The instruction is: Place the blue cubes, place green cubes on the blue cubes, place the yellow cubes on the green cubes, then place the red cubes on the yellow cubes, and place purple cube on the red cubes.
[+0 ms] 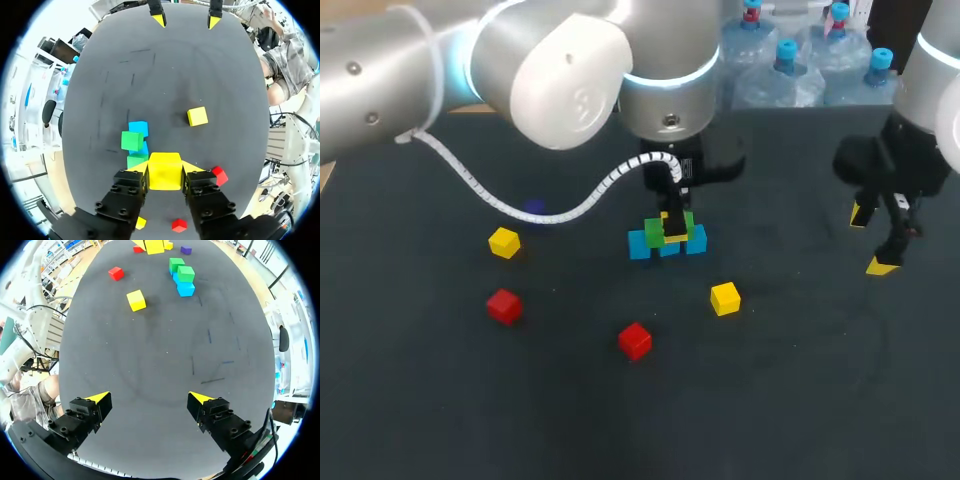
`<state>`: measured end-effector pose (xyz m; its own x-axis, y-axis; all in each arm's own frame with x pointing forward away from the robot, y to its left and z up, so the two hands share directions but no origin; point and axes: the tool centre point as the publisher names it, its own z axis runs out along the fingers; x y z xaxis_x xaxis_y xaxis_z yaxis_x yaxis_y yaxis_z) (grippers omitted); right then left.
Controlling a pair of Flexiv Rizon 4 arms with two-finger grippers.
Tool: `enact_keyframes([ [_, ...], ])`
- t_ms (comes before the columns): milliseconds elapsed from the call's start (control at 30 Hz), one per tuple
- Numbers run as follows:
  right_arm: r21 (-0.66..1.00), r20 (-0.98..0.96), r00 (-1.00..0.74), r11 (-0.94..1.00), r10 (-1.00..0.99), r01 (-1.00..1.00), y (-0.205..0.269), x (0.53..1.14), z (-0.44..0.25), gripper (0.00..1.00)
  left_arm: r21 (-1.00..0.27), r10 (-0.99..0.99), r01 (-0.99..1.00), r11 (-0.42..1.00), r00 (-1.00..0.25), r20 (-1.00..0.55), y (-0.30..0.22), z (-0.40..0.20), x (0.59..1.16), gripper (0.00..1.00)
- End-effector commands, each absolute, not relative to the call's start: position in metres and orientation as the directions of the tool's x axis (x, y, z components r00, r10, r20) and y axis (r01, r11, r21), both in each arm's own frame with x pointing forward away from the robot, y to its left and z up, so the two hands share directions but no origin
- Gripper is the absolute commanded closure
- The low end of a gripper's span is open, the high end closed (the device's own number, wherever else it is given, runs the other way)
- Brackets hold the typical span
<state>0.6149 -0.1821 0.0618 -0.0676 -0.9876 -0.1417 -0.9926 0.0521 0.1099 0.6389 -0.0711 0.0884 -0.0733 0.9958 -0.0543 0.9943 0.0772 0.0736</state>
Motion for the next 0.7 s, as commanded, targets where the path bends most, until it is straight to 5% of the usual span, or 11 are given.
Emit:
enact_keyframes([
  [33, 0.108, -0.143, -0.068, 0.053, -0.987, -0.993, -0.183, 0.614, 0.062, 0.0, 0.074, 0.996, 0.994, 0.075, -0.07, -0.057, -0.07, 0.089, 0.639, 1.0],
  [700, 0.108, -0.143, -0.068, 0.053, -0.987, -0.993, -0.183, 0.614, 0.062, 0.0, 0.059, 0.998, 0.998, -0.022, 0.025, -0.049, -0.102, 0.092, 0.68, 1.0],
])
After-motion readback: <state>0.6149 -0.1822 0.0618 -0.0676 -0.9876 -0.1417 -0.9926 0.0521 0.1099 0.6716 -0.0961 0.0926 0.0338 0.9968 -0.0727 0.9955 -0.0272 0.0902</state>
